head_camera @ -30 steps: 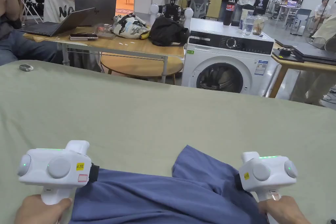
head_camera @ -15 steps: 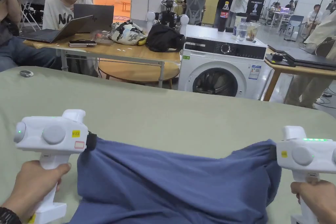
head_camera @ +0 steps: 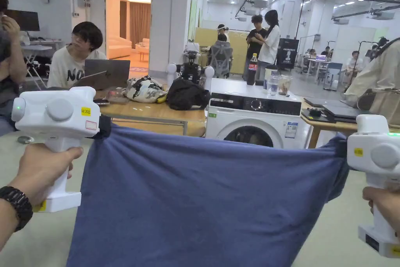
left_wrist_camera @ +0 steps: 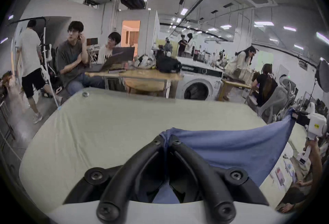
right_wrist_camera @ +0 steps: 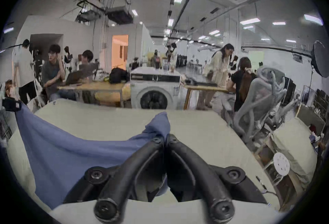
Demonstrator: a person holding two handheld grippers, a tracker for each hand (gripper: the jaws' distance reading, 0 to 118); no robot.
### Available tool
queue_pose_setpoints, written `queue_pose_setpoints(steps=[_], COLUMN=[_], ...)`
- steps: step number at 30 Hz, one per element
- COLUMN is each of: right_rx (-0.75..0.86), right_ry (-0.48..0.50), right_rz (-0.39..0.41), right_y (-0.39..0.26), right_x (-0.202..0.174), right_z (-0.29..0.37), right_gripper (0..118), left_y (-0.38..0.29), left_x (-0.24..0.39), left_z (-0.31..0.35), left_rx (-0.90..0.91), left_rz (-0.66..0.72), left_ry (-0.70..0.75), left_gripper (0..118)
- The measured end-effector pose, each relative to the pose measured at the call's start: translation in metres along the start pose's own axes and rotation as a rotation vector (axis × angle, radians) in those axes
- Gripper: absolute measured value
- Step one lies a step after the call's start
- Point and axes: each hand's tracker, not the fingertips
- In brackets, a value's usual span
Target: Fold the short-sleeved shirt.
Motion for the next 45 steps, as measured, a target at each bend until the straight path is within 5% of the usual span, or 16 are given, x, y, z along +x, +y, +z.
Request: queue_pose_setpoints(steps=[28,35,45], right_rx=[0.291,0.275,0.143], right_ry=[-0.093,-0.101,-0.093], right_rz=[0.036,0.03,0.067], right_y=[0.221,0.188,0.06], right_x=[-0.017,-0.014,-0.014], right_z=[-0.014,-0.013,0.008], right_gripper=[0,0,0], left_y=[0.214,0.186,0.055], left_x=[0.008,0.011,-0.001], left_z=[0.012,0.005,-0.001], left_rx=[0.268,0.254,0.132], left_rz=[-0.036,-0.076,-0.061], left_ry=[0.069,0.082,0.062], left_gripper=[0,0,0])
